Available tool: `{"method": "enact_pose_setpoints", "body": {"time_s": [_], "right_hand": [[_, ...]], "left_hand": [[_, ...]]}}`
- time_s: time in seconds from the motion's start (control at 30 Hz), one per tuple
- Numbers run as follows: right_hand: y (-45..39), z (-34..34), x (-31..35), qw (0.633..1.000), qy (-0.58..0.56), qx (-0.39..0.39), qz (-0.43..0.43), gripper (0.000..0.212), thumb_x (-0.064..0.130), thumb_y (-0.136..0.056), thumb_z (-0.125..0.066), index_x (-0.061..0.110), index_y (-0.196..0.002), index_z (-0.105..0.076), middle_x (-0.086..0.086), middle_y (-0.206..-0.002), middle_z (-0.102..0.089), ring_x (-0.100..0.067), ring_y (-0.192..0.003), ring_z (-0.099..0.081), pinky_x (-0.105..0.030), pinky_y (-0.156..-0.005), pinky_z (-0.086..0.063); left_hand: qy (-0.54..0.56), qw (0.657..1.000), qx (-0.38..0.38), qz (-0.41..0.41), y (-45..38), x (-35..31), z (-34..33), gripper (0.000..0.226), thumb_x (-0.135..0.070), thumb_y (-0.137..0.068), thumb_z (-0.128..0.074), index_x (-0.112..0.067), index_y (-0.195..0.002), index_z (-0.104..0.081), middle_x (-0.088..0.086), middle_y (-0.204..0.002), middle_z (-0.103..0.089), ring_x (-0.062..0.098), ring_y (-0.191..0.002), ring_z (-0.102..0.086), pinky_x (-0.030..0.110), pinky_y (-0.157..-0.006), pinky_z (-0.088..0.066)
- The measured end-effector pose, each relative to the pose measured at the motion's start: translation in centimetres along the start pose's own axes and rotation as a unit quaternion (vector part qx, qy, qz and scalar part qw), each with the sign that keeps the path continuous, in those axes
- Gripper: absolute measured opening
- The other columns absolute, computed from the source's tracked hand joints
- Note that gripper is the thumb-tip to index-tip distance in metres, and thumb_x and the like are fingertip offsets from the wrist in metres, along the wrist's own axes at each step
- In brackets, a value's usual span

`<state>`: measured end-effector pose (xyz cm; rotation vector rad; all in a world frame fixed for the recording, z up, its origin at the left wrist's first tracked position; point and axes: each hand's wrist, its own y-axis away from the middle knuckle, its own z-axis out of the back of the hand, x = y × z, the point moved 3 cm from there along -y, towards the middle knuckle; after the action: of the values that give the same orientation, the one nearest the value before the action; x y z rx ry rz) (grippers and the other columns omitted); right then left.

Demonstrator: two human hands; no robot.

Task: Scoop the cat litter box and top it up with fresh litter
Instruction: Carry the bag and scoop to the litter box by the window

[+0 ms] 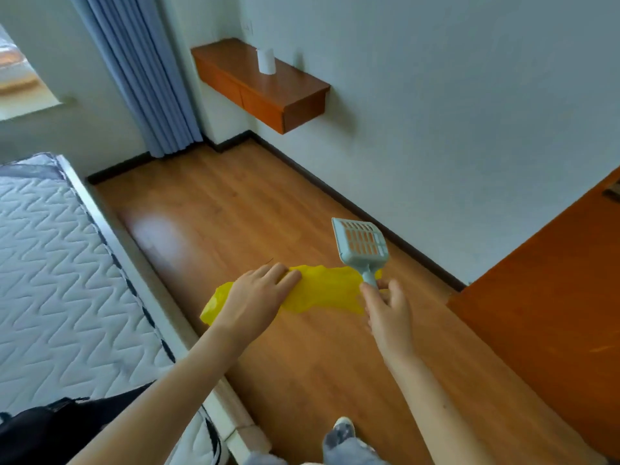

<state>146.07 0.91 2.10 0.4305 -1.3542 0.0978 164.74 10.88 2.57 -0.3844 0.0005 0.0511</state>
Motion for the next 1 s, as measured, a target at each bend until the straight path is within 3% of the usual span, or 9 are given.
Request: {"method": "enact_pose_setpoints", "body": {"time_s": [0.13, 0.27, 0.4, 0.77, 1.0], "right_hand": [[-5.6, -0.6, 1.4, 0.998, 0.020, 0.056, 0.017, 0.018, 0.024, -0.090, -0.060, 0.011, -0.085, -0.050, 0.000, -0.063, -0.046, -0.014, -0.052, -0.039, -0.028, -0.046, -0.032], [-9.4, -4.0, 2.3, 0.989, 0.021, 0.144, 0.018, 0.020, 0.024, -0.091, -0.059, 0.006, -0.093, -0.050, -0.006, -0.066, -0.044, -0.015, -0.052, -0.039, -0.028, -0.043, -0.033], [-12.5, -8.9, 3.1, 0.978, 0.032, 0.207, 0.013, 0.021, 0.024, -0.092, -0.059, 0.005, -0.095, -0.049, -0.006, -0.066, -0.045, -0.011, -0.047, -0.039, -0.024, -0.040, -0.034], [-20.7, -27.4, 8.2, 0.956, 0.079, 0.275, 0.060, 0.020, 0.030, -0.093, -0.058, 0.012, -0.100, -0.054, 0.000, -0.062, -0.049, -0.008, -0.049, -0.043, -0.023, -0.044, -0.038], [-24.9, -39.0, 13.1, 0.946, 0.046, 0.315, 0.057, 0.021, 0.021, -0.093, -0.059, 0.003, -0.102, -0.052, -0.006, -0.061, -0.044, -0.010, -0.046, -0.037, -0.023, -0.039, -0.032]], "left_hand": [[-0.044, 0.991, 0.003, 0.122, -1.5, 2.0, 0.8, 0.037, -0.004, -0.067, -0.053, -0.018, -0.100, -0.048, 0.005, -0.077, -0.057, 0.027, -0.059, -0.057, 0.028, -0.041, -0.033], [-0.071, 0.966, 0.042, 0.246, -0.3, 5.3, 0.9, 0.059, 0.005, -0.051, -0.077, -0.016, -0.101, -0.054, 0.005, -0.077, -0.058, 0.029, -0.062, -0.060, 0.028, -0.039, -0.032], [-0.085, 0.941, 0.047, 0.323, 1.1, 9.1, 1.2, 0.066, 0.008, -0.048, -0.079, -0.018, -0.102, -0.051, 0.005, -0.080, -0.062, 0.029, -0.060, -0.060, 0.026, -0.038, -0.029], [-0.111, 0.891, -0.005, 0.441, 1.2, 25.9, 0.8, 0.062, 0.009, -0.051, -0.077, -0.020, -0.099, -0.051, 0.002, -0.073, -0.060, 0.030, -0.050, -0.059, 0.023, -0.037, -0.026], [-0.119, 0.868, -0.014, 0.482, 0.2, 37.3, 2.2, 0.056, 0.006, -0.054, -0.077, -0.020, -0.098, -0.053, 0.002, -0.075, -0.062, 0.031, -0.049, -0.059, 0.024, -0.037, -0.032]]}}
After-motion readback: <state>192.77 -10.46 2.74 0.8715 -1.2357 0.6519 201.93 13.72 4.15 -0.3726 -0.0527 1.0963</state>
